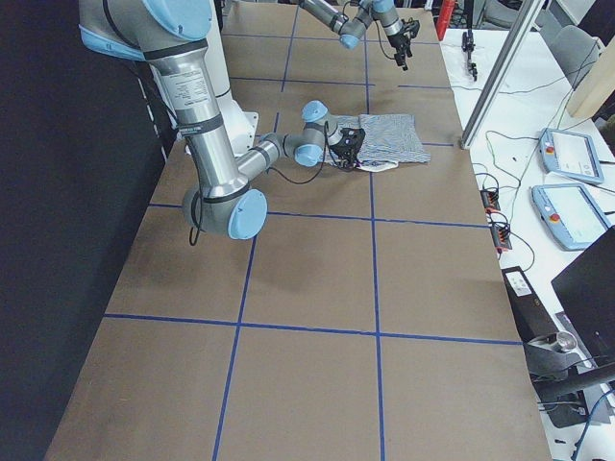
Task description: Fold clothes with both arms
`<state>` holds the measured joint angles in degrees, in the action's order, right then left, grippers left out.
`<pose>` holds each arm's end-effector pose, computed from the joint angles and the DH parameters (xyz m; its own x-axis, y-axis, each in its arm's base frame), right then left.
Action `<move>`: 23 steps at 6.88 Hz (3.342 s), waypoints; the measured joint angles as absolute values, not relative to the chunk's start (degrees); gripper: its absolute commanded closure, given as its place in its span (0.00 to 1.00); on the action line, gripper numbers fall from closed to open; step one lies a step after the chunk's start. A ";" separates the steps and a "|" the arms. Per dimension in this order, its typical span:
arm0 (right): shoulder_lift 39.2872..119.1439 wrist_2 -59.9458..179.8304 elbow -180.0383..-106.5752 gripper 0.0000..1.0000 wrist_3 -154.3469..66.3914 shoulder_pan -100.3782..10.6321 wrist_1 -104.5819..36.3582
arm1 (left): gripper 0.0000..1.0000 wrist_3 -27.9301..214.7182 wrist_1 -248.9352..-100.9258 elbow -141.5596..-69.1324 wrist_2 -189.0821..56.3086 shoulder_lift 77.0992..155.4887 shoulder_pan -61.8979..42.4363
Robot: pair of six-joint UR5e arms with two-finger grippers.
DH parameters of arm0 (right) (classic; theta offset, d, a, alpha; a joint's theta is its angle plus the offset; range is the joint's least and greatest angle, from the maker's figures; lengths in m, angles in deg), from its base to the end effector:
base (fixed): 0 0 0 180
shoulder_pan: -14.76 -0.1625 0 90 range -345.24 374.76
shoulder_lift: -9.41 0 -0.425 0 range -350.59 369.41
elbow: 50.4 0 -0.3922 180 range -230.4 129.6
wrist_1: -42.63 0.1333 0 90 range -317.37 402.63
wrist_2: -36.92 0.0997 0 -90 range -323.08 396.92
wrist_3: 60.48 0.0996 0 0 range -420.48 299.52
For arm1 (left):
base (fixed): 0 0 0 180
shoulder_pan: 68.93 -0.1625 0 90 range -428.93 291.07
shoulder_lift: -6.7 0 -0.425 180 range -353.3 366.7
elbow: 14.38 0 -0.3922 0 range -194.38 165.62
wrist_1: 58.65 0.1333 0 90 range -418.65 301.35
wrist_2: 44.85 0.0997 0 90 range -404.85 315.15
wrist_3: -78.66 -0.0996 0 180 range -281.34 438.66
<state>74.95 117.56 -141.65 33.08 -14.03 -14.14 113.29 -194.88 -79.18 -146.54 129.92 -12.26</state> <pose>-0.5108 -0.4513 0.3445 0.4142 0.2975 0.8602 -0.6242 0.7807 0.0306 0.3223 -0.6960 0.4394 0.7813 0.2784 -0.5586 0.1495 0.7855 0.6005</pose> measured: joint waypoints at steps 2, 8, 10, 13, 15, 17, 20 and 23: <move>76.46 115.09 -143.36 0.00 32.31 -13.09 -14.29 | 0.00 113.29 -194.86 -80.13 -146.57 129.59 -12.66; 89.29 124.03 -160.25 0.00 21.86 -13.27 -14.07 | 0.00 140.65 -193.88 -101.68 -151.29 121.24 -24.66; 89.91 124.28 -161.53 0.00 22.09 -13.28 -13.98 | 0.38 156.61 -188.74 -112.30 -145.53 117.93 -34.66; 89.82 124.24 -161.66 0.00 22.14 -13.28 -13.97 | 0.41 170.17 -180.01 -115.49 -137.71 119.14 -44.56; 89.76 124.22 -161.67 0.00 22.14 -13.40 -13.97 | 0.43 171.09 -178.24 -114.52 -137.03 120.01 -45.57; 89.74 124.20 -161.67 0.00 22.14 -13.45 -13.97 | 0.43 171.13 -177.21 -112.67 -136.97 121.37 -45.73; 89.77 124.20 -161.62 0.00 22.22 -13.45 -13.97 | 0.43 171.12 -177.05 -112.02 -136.96 121.63 -46.09; 89.79 124.19 -161.58 0.00 22.23 -13.45 -13.97 | 0.47 171.18 -177.04 -111.71 -136.94 121.65 -46.80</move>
